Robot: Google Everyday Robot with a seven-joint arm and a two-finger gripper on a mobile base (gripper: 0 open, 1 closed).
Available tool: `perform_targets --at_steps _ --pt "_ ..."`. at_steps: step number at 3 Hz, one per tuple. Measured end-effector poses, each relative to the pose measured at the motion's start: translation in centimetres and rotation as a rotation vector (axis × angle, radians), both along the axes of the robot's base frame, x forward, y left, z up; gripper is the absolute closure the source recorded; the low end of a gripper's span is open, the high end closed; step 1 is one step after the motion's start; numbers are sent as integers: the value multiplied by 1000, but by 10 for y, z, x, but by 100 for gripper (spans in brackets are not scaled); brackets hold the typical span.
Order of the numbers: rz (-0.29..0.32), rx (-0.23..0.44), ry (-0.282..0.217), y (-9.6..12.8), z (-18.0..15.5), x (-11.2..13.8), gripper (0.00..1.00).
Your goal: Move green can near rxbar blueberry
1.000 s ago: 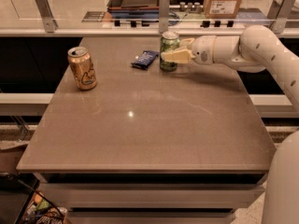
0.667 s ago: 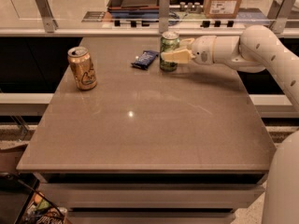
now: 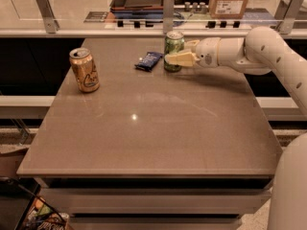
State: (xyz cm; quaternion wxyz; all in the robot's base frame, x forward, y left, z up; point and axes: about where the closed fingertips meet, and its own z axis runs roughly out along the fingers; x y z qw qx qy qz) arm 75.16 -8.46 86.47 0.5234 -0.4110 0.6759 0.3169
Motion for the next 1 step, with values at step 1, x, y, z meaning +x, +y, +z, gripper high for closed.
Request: perform_targets --at_steps 1 --pt "5 1 1 3 -1 0 0"
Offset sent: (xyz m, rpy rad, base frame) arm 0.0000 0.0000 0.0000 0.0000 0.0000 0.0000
